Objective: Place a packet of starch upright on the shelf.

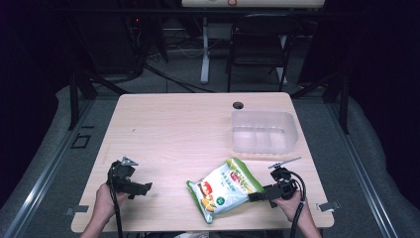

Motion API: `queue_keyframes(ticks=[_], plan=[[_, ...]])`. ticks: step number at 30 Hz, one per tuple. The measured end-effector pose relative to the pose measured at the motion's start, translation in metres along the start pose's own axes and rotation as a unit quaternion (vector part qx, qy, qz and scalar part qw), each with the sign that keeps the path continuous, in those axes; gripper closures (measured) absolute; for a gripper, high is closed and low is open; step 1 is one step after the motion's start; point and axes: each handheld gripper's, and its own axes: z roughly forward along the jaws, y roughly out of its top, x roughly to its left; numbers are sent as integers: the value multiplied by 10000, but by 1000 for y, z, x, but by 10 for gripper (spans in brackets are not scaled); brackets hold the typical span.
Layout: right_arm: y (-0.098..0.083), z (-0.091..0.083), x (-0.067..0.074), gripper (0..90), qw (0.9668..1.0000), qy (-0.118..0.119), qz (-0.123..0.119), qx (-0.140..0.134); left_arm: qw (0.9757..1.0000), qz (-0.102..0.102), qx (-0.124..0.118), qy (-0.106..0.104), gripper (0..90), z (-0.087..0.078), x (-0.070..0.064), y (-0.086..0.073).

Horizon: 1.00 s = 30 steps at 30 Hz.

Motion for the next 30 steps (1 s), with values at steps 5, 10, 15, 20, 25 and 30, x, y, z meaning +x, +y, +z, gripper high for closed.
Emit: queue_keyframes(ticks=[5,10,15,20,25,30], plan=[[7,6,-1,153,9993,258,138,-225,10000,5,16,12,4,1,0,0],[16,8,0,200,9991,169,108,-361,10000,5,26,11,4,1,-1,0],[23,11,-3,281,9994,72,107,-323,10000,28,50,13,4,2,-1,1],[32,13,-7,350,9994,-3,146,-308,10000,55,56,18,6,2,-2,1],[34,12,-7,514,9992,55,131,-379,10000,43,55,-7,9,3,0,1],[34,10,-5,672,9990,112,50,-441,10000,70,55,-10,13,2,-2,1]])
